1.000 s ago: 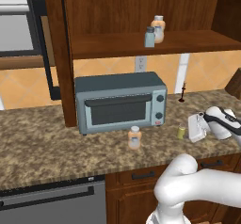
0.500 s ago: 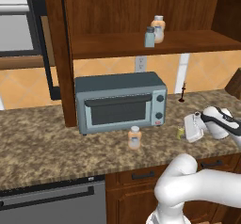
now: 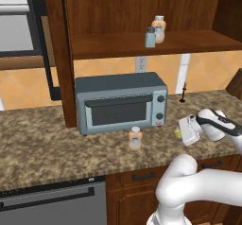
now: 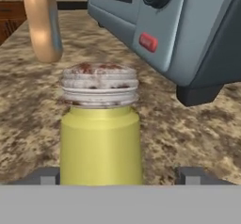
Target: Put the shaker and condiment bottle from the counter next to their counterparts in the cabinet.
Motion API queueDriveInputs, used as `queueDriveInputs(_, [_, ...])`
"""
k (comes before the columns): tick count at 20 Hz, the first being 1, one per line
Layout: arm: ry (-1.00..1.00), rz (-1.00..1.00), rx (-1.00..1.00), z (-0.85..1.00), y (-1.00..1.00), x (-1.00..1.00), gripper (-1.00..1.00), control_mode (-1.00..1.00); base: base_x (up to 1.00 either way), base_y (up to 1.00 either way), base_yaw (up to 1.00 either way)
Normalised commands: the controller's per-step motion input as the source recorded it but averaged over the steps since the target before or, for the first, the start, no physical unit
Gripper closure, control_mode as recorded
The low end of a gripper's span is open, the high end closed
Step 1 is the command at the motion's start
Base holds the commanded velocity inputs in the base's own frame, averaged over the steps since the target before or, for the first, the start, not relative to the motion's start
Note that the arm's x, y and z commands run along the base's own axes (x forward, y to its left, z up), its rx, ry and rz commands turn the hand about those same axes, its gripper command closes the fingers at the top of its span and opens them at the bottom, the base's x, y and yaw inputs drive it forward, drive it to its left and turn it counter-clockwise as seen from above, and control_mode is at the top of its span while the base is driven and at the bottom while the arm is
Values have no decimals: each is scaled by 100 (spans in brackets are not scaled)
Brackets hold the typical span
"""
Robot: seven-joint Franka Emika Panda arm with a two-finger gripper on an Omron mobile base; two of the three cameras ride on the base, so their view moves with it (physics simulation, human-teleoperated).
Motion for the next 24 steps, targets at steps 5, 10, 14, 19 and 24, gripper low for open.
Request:
queueDriveInputs(5, [0, 3, 0, -7, 0, 0, 100, -100, 0, 0, 0])
queueDriveInputs(10, [0, 0, 6, 33, 0, 0, 100, -100, 0, 0, 0])
queueDriveInputs(14, [0, 0, 8, 50, 0, 0, 100, -100, 0, 0, 0])
queueDriveInputs(19, [1, 0, 2, 12, -1, -8, 100, -100, 0, 0, 0])
queueDriveInputs(24, [-11, -3, 0, 38, 4, -25, 100, -100, 0, 0, 0])
